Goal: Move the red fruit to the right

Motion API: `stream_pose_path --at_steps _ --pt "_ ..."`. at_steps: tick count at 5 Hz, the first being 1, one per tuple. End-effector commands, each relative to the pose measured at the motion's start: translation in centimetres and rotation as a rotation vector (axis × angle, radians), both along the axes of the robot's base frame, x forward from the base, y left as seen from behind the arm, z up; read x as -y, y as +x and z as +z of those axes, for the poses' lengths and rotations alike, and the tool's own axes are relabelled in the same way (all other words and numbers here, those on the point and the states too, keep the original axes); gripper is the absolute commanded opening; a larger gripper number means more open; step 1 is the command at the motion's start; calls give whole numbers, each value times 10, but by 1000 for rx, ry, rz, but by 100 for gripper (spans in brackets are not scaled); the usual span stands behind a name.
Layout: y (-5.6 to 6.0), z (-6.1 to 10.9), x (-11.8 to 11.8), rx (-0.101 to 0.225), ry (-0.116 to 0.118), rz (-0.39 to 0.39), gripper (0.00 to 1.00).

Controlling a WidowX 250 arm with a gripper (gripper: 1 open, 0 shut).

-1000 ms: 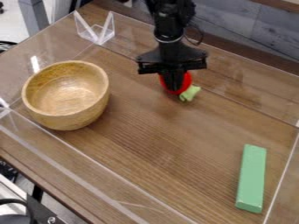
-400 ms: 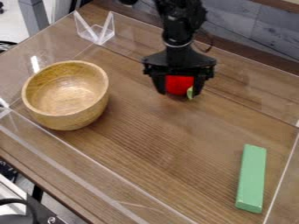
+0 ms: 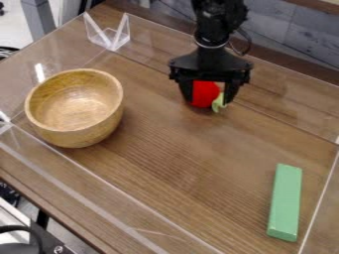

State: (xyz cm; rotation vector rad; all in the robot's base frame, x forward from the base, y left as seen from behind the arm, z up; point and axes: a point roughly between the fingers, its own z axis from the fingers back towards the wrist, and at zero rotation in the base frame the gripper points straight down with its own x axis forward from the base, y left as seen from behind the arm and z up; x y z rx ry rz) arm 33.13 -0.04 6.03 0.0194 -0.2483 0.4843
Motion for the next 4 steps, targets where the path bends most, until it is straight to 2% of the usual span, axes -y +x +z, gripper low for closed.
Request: stream_pose_path --at_steps 1,3,4 --pt "8 17 -7 41 11 96 100" --pt "-2 40 -13 45 -17 81 100" --pt "-2 60 -37 56 -31 101 100"
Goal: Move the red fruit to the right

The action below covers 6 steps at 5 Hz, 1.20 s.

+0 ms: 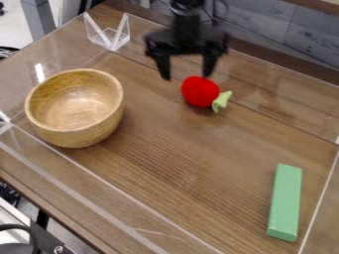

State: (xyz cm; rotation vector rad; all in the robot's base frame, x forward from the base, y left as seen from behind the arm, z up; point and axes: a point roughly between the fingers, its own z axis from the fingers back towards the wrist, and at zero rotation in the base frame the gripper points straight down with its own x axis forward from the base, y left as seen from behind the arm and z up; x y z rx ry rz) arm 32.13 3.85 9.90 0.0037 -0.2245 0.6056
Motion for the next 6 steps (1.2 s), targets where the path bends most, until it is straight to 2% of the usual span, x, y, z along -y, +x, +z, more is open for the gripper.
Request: stream_pose_path --at_steps 1,2,3,4,6 --pt "3 45 -33 84 8 10 100" --pt "-9 40 -56 85 14 -8 100" --pt "-19 26 -57 67 22 -46 100" --pt "-21 20 -56 78 18 -47 100" --pt "-11 30 -70 117 10 -100 100"
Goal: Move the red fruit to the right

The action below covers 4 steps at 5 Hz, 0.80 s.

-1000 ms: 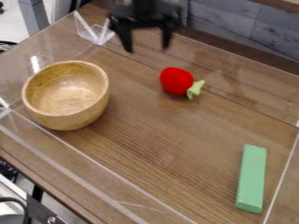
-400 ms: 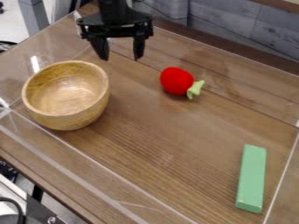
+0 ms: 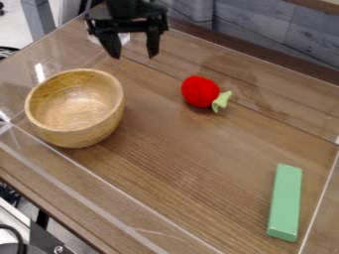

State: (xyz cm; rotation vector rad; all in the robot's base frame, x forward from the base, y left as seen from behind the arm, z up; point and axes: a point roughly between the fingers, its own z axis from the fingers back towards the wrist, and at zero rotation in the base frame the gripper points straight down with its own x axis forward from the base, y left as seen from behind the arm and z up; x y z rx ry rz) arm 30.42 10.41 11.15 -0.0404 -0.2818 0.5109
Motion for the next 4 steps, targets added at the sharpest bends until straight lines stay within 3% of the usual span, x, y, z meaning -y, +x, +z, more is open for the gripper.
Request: stream_pose_path --at_steps 1,2,3,4 --pt "2 31 -9 64 32 -20 100" --pt "-3 45 -10 70 30 -48 100" --pt "-1 44 5 60 17 -56 100" --pt "1 35 20 51 26 -84 100"
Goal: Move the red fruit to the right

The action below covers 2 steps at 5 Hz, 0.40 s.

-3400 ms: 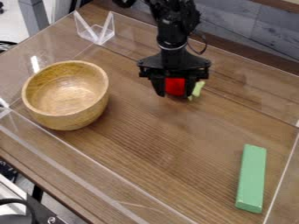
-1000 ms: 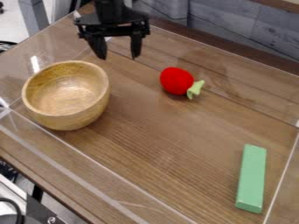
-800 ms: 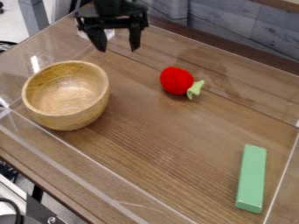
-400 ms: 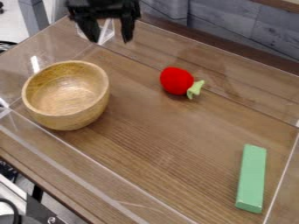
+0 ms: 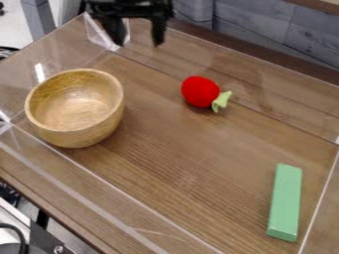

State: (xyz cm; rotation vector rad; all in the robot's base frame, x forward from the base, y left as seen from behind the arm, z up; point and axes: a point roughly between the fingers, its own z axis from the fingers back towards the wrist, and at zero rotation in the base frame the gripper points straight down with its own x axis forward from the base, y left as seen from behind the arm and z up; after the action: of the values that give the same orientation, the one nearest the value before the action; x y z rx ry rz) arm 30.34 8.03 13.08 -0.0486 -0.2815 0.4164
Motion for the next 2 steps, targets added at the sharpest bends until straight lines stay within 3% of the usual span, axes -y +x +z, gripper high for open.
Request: stream_pose_path --at_steps 1,2 --pt "4 3 3 31 32 50 100" --pt "4 0 4 19 43 80 100"
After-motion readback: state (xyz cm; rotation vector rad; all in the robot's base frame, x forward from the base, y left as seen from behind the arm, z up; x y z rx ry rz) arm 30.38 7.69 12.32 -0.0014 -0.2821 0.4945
